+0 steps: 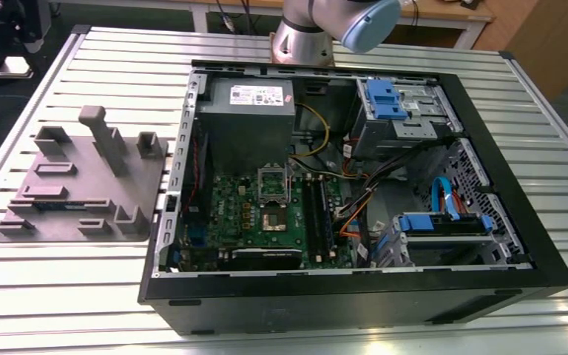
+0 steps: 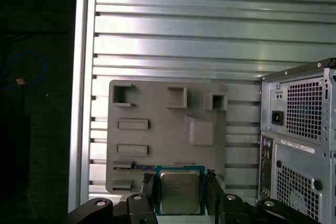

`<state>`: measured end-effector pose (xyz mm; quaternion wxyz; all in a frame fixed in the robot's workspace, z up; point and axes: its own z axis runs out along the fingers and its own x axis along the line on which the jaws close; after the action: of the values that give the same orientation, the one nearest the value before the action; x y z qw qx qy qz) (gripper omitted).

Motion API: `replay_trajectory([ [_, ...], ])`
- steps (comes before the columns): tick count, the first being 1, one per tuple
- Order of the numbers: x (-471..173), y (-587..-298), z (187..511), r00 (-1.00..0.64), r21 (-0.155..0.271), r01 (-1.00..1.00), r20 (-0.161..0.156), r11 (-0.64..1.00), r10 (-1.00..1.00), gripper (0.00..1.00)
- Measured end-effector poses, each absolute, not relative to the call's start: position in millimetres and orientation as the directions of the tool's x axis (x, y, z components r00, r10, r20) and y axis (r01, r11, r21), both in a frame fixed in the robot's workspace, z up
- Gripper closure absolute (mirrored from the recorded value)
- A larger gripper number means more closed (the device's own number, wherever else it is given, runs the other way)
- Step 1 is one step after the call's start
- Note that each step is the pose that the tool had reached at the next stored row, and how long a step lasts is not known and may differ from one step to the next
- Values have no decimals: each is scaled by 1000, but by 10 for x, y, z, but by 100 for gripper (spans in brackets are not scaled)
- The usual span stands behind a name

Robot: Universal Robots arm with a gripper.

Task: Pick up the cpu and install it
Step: 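Pick up the cpu and move it towards the insertion slot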

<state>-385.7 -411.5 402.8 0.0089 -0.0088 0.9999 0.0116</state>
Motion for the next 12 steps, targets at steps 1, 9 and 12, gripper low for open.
replay_trajectory([
  [1,-3853,-4115,4028,-1000,23,-18,-18,1000,-17,53],
  [9,-3829,-4115,4029,-1000,23,-18,-18,1000,-17,53],
  [12,-3819,-4115,4028,-1000,23,-18,-18,1000,-17,53],
])
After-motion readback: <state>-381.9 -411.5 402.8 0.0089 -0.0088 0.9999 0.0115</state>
